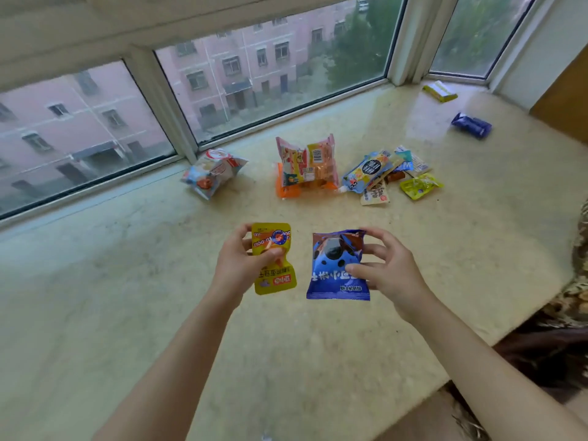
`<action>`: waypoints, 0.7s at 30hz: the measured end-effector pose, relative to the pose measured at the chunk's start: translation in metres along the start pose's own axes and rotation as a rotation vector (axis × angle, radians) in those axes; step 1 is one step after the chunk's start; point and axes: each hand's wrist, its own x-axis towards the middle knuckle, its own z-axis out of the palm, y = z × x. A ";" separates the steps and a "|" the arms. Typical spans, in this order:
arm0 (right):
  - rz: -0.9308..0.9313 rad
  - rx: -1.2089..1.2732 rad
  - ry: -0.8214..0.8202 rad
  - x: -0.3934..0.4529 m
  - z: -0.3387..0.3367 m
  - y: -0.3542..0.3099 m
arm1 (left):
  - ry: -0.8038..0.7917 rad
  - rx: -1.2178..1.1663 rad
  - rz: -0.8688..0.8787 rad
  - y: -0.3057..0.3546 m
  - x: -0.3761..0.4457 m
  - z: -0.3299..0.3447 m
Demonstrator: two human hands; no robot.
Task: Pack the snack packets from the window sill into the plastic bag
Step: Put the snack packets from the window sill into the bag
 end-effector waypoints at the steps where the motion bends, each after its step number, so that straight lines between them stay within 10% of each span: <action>1: -0.010 -0.007 -0.023 -0.017 0.006 -0.011 | 0.011 -0.010 0.004 0.007 -0.023 -0.012; 21: -0.147 -0.115 -0.438 -0.235 0.172 -0.109 | 0.364 -0.110 0.083 0.020 -0.297 -0.232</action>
